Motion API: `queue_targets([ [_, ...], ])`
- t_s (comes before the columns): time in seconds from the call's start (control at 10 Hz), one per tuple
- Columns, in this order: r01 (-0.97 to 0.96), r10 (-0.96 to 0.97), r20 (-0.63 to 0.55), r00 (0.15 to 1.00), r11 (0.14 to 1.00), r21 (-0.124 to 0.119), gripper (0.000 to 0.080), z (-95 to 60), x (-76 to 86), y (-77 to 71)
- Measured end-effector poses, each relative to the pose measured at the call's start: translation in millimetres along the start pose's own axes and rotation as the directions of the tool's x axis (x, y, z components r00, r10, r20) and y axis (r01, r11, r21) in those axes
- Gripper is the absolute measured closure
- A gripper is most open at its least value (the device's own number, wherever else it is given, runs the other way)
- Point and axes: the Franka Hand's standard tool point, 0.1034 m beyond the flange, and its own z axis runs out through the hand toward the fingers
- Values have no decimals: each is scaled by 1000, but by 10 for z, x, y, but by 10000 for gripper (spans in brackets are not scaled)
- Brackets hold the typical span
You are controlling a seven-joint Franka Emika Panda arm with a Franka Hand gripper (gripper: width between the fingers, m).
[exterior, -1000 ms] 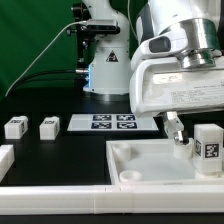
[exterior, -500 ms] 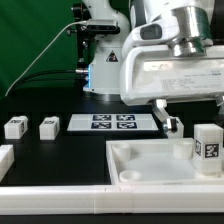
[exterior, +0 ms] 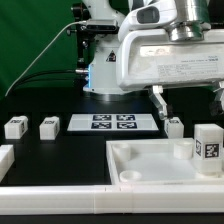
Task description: Assemble one leg
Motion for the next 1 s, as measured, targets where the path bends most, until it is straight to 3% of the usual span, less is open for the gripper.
queue_targets([
  [0.3, -25, 10, 267, 964, 998, 55, 150, -63, 55, -79],
  [1.0, -74, 60, 255, 965, 996, 45, 150, 253, 189, -51],
])
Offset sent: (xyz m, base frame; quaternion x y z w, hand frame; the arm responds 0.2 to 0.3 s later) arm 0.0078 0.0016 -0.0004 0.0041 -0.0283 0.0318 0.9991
